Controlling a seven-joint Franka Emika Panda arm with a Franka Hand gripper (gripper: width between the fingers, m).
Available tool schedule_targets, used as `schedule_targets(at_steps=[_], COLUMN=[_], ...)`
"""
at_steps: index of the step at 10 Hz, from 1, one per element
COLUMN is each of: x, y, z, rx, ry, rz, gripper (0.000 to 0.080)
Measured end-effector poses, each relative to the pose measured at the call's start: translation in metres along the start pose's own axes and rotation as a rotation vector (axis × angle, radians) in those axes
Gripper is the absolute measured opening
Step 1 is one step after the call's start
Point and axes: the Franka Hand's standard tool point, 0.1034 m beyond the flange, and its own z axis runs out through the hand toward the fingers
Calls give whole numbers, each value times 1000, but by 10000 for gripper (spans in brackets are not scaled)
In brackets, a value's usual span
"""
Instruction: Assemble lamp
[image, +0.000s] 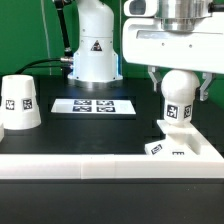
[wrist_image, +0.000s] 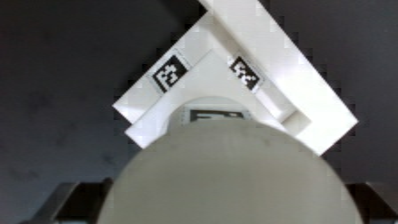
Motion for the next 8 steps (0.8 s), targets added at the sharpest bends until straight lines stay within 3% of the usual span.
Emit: schedule_targets(at_steps=[4,8], x=[2,2], y=[1,0], z=[0,1], rx=[32,40], ry=[-75,-109], rz=[436,663], gripper=[579,579])
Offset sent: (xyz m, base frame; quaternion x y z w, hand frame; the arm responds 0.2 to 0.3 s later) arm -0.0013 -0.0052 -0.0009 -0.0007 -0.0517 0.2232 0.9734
